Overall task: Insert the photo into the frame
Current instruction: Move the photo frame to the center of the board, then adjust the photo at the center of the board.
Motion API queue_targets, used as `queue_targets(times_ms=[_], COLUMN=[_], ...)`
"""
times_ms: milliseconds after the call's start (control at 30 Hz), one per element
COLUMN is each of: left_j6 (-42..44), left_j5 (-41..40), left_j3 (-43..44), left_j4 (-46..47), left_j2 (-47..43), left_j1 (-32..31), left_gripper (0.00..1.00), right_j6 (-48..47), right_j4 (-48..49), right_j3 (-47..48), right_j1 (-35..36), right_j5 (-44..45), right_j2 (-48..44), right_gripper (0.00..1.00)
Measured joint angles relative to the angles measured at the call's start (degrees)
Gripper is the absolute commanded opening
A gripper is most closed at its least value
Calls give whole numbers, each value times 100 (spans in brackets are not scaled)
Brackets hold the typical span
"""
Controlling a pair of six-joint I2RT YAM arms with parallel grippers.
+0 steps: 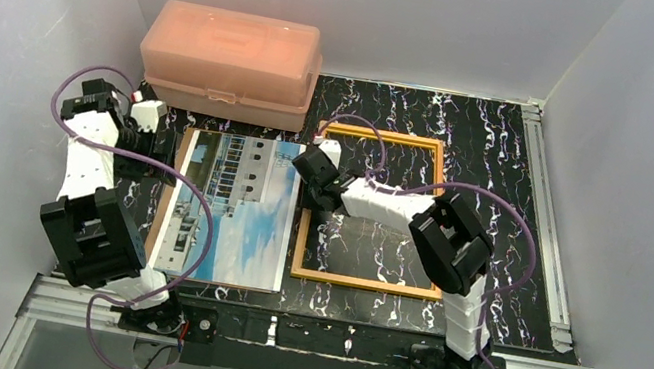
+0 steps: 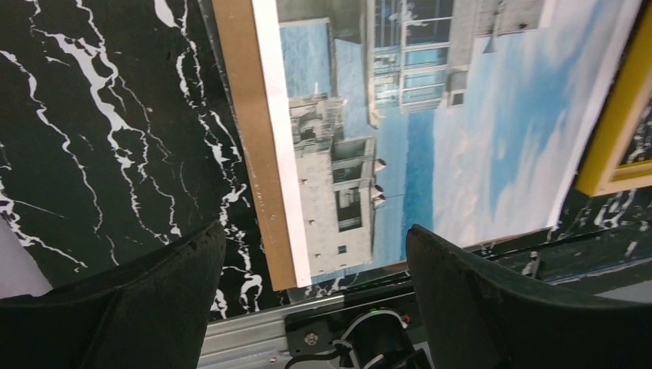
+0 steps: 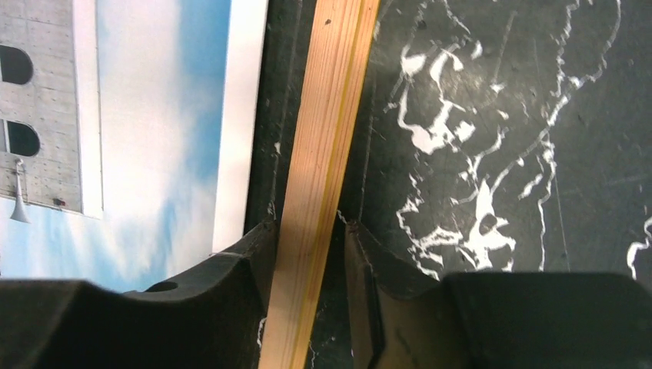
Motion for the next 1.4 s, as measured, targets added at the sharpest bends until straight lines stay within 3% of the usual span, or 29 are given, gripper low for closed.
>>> queue_targets(times_ms=[200,433,567,867,1167,1400], left_j6=[286,476,549,640,446,323], left_j5=[-352,-466,-533,-1019,-1108,-1180], left_j3=[-181,-278,-411,-446,-448,-629], left_j4=[304,557,702,1425,1899,2234], left_j2=[46,260,393,916,1445,1515], left_j1=[28,57,57,83,83,44], left_gripper=[82,76,70,56,42,26], right_j6=[166,190,205,304,470,625], right_j4=[177,96,-17,208,424,444], right_j3=[-817,-1318,-1156,-474,-107,-225], right_j1=[28,28,37,310,437,431], right_j5=[177,326,323,-52,-566,-673], right_j2=[-533,-951,-957,-1335,-538,-297], right_gripper=[44,75,85,91,93,93])
